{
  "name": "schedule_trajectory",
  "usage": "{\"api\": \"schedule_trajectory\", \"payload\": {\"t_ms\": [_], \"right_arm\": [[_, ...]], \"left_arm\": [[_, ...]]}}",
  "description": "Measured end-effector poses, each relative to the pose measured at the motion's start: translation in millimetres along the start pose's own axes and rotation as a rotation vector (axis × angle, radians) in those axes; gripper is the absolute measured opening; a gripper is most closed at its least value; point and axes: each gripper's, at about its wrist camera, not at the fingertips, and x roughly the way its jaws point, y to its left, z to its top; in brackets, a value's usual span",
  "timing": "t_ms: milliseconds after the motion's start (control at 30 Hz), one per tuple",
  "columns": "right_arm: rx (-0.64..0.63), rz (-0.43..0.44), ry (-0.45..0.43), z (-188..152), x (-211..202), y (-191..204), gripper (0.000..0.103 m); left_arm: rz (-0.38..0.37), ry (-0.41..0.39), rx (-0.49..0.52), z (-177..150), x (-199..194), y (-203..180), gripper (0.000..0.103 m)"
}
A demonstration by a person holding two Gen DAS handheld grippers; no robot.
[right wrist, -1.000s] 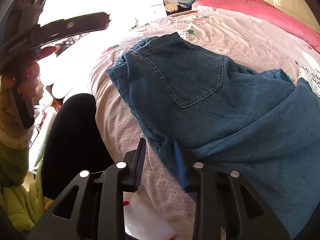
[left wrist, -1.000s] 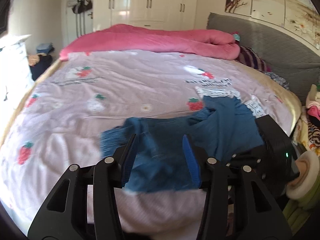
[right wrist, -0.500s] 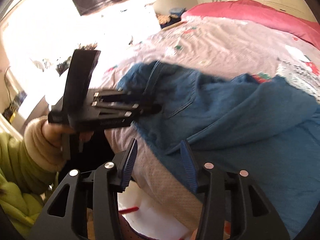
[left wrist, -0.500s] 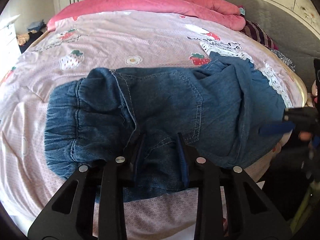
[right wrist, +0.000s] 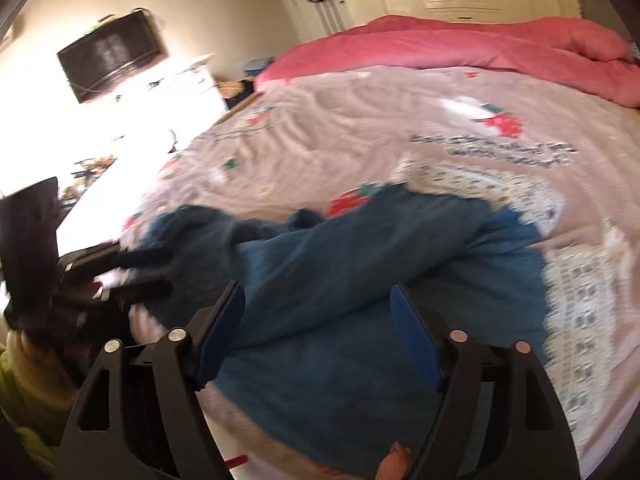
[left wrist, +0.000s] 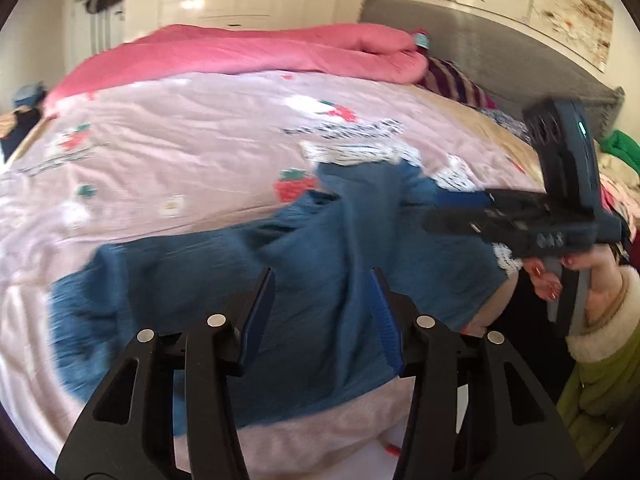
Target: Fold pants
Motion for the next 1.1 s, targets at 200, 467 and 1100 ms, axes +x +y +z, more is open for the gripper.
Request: {"api": "schedule_trajectory", "payload": {"t_ms": [200,467,1100], "right_arm": [[-0.038,-0.08,0.01,50,18,-22,0.082],[-0.137,-0.185,0.157,124,100,-38,0.083],[0.006,-0.122,0.071,114,52,-98,0.016]], "left_arm": [[-0.096,0.05,-0.016,-4,40,-12,0.029],[-0.147,0.063,-0.033,-12,57,-10,0.015],[-0.182,0.072,-0.05,-16,64,-8,0.003]]}}
